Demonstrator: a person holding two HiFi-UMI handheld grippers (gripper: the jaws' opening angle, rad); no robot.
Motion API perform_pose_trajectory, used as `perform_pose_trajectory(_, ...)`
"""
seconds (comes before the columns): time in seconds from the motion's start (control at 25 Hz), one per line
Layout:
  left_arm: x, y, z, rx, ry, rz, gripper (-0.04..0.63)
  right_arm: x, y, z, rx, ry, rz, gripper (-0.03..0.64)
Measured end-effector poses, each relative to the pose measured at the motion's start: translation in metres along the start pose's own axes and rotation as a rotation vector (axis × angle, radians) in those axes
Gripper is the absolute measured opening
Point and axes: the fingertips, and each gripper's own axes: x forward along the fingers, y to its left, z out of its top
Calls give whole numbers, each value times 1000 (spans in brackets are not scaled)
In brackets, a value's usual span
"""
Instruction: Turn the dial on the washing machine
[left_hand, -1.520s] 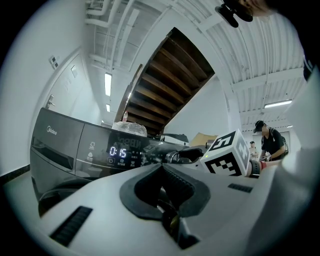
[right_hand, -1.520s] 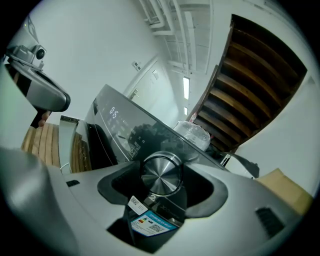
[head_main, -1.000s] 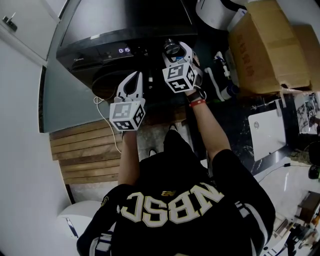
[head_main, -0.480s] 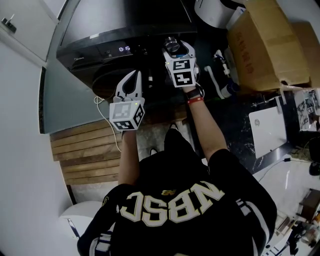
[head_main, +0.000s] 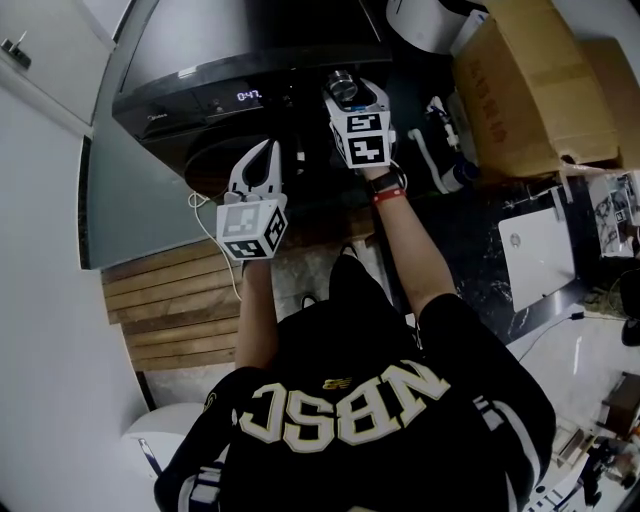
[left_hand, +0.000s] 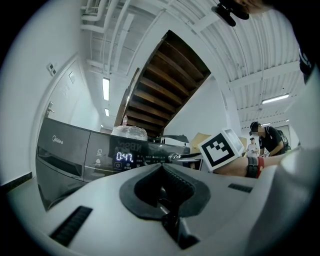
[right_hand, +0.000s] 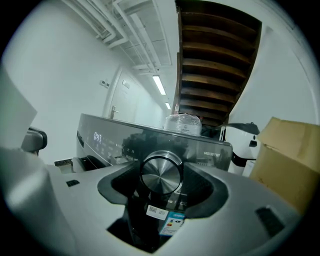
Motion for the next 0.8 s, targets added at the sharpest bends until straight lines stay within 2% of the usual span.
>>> perform_pose_trajectory(0.8, -3, -5, 0, -6, 2, -20, 9, 1, -1, -1, 45, -5, -13, 279)
